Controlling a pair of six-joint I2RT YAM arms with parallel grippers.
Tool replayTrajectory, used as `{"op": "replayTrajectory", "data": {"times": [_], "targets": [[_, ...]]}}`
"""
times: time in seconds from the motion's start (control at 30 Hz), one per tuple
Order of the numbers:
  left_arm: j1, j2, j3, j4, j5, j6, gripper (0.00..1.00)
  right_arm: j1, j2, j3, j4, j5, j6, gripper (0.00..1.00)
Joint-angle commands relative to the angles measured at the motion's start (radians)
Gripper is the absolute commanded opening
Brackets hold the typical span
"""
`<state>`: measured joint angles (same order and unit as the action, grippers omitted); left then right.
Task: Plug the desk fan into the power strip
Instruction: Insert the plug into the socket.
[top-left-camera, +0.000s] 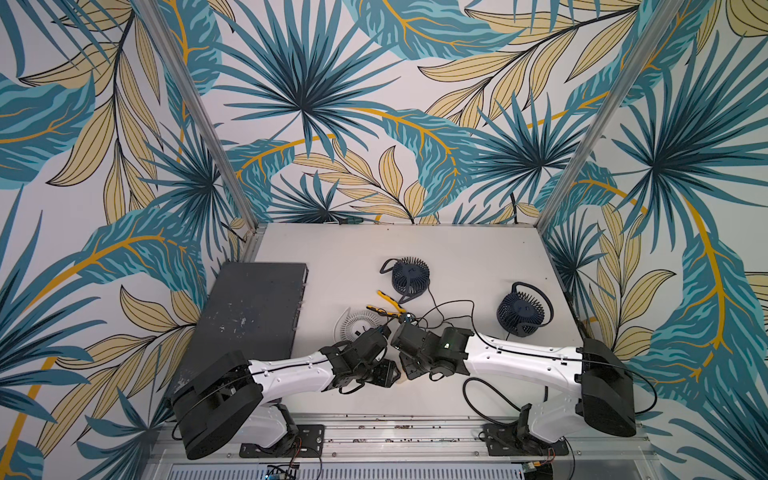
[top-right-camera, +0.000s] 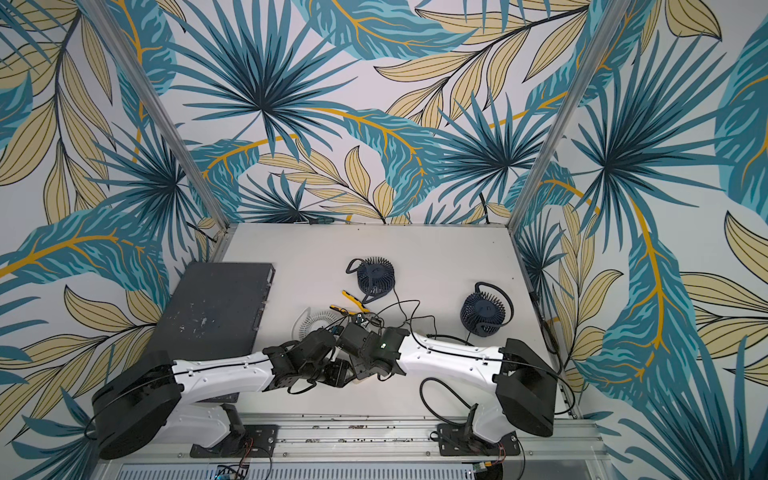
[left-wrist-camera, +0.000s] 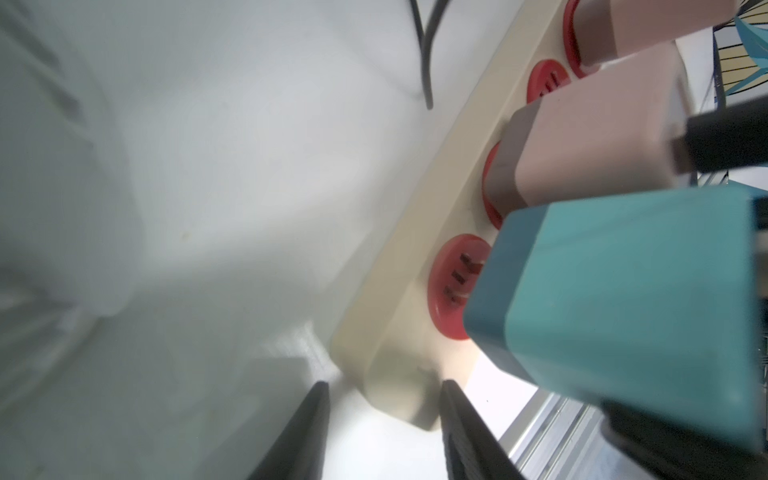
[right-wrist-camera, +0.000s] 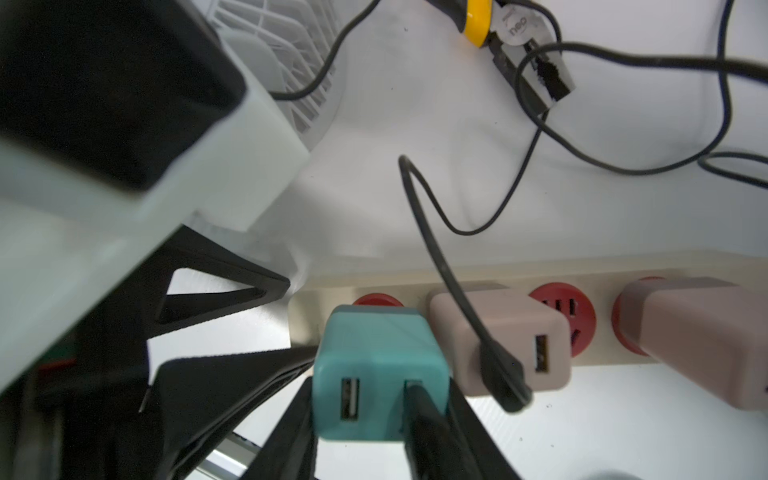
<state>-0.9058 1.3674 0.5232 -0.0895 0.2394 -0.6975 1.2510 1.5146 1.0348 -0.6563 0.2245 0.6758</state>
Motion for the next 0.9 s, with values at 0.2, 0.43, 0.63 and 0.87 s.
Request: {"op": "replayTrajectory", "data": {"times": [0.2, 0.43, 0.63, 0.87], "targets": [[0.005, 0.011, 0.012, -0.021, -0.015, 0.006, 0.44, 0.027, 0.058, -0.008, -0.074, 0.053, -0.021, 0.07], [0.005, 0.007, 0.008, -0.028, -0.022, 0.004, 0.40, 0.053, 0.109, -0.009, -0.133, 0.055, -0.025, 0.04], [0.005, -0.005, -0.001, -0.032, -0.030, -0.002, 0.37, 0.058, 0.153, -0.070, -0.125, -0.030, 0.000, 0.00], [0.005, -0.022, -0.012, -0.031, -0.040, -0.008, 0.36, 0.072, 0.234, -0.168, -0.078, -0.095, 0.013, 0.00]]}}
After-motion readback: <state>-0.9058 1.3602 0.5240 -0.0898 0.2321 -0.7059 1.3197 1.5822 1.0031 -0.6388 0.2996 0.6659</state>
